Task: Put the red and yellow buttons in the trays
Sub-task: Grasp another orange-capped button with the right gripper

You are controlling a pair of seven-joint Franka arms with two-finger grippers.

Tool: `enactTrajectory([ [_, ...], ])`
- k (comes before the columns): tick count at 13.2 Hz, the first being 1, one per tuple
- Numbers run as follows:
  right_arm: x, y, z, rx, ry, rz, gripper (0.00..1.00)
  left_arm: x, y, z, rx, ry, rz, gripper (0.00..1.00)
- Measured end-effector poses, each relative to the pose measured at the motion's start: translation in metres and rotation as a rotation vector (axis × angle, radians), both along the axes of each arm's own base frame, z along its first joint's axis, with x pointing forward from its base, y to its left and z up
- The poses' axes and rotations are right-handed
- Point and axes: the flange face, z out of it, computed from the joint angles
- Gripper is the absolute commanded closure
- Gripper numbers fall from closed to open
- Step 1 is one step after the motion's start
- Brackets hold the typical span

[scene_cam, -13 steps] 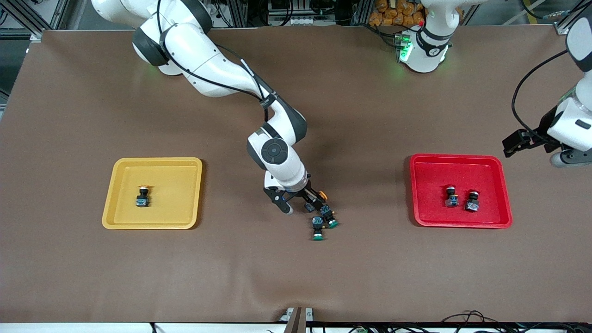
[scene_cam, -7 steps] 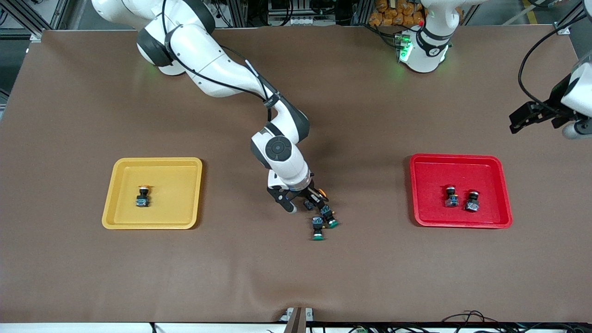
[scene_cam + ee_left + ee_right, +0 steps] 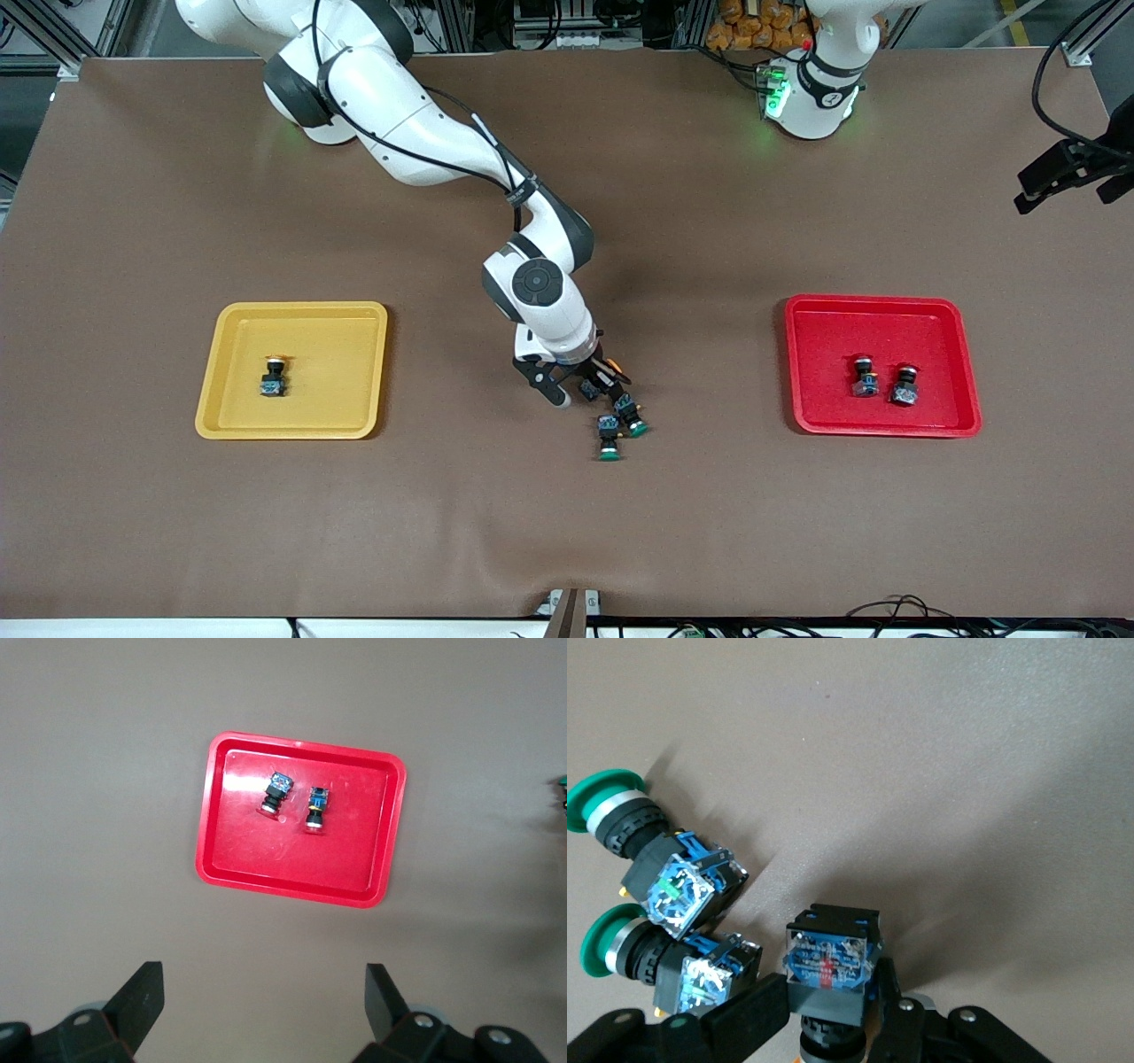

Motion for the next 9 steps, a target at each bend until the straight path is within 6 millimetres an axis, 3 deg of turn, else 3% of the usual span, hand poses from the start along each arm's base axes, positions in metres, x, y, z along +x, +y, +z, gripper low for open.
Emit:
enactTrajectory([
  [2, -0.001, 0.001, -0.004, -0.001, -0.011, 0.005, 0.47, -0.003, 0.001, 0.003, 0.001, -0.002, 0.002, 0.00],
  [4, -0.002, 0.002, -0.008, -0.004, -0.018, 0.008, 0.30, -0.003, 0.000, 0.003, 0.001, -0.002, 0.001, 0.00],
  [7, -0.003, 0.003, -0.016, 0.010, -0.034, 0.007, 0.30, 0.000, 0.000, 0.005, -0.001, -0.008, -0.005, 0.00],
  [9, -0.003, 0.003, -0.019, 0.010, -0.036, 0.008, 0.39, 0.008, -0.003, 0.010, -0.003, -0.021, -0.014, 0.00],
])
